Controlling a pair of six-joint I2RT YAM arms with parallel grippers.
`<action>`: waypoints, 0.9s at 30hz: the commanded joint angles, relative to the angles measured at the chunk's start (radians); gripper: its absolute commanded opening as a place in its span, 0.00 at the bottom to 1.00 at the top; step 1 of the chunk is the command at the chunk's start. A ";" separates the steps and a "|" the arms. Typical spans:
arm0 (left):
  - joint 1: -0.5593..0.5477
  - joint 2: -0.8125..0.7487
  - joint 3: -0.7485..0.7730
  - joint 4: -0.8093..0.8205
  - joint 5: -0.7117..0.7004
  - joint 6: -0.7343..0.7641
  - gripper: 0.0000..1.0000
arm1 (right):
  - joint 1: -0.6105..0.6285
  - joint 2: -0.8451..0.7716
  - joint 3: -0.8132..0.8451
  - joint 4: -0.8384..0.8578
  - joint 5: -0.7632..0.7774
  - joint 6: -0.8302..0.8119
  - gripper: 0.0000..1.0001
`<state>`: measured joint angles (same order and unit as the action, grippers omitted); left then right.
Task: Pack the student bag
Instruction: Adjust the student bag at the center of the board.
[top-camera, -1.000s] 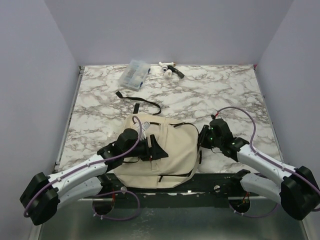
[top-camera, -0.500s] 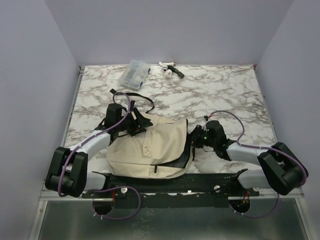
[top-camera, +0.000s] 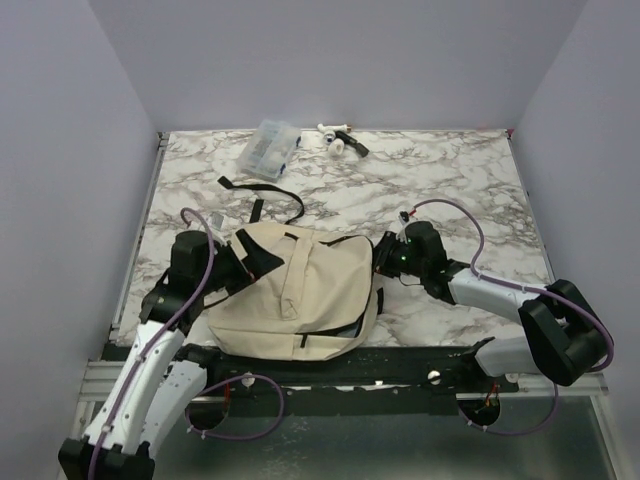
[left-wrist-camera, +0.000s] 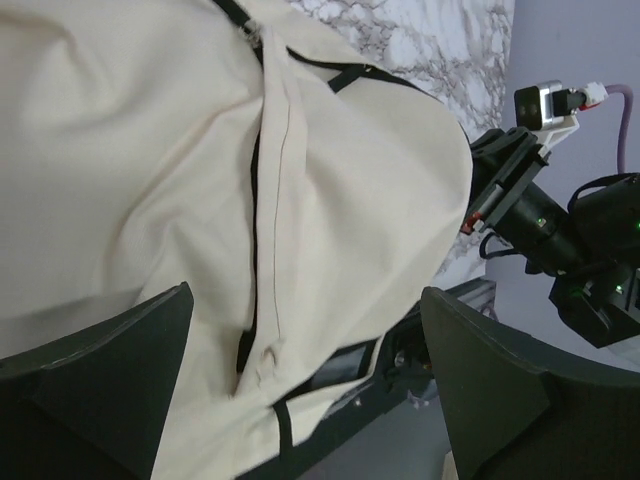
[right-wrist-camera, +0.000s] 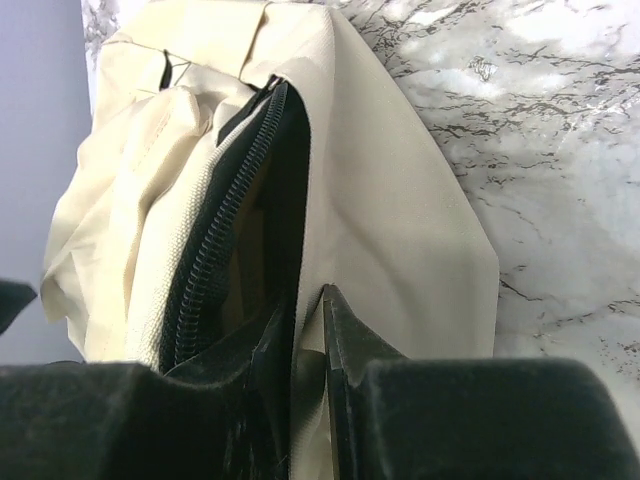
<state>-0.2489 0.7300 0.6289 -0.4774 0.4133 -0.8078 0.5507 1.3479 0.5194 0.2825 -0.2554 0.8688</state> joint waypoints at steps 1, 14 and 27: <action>0.007 -0.170 -0.022 -0.417 -0.009 -0.192 0.99 | -0.005 -0.012 0.012 -0.013 0.034 -0.042 0.22; 0.003 -0.462 -0.303 -0.398 -0.060 -0.632 0.98 | -0.005 -0.039 -0.062 0.067 -0.012 -0.026 0.22; 0.005 0.135 -0.389 0.129 -0.161 -0.542 0.99 | -0.006 -0.058 -0.080 0.040 0.038 -0.039 0.22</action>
<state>-0.2508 0.6361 0.3801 -0.5659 0.5144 -1.3968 0.5434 1.2812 0.4572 0.3119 -0.2359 0.8406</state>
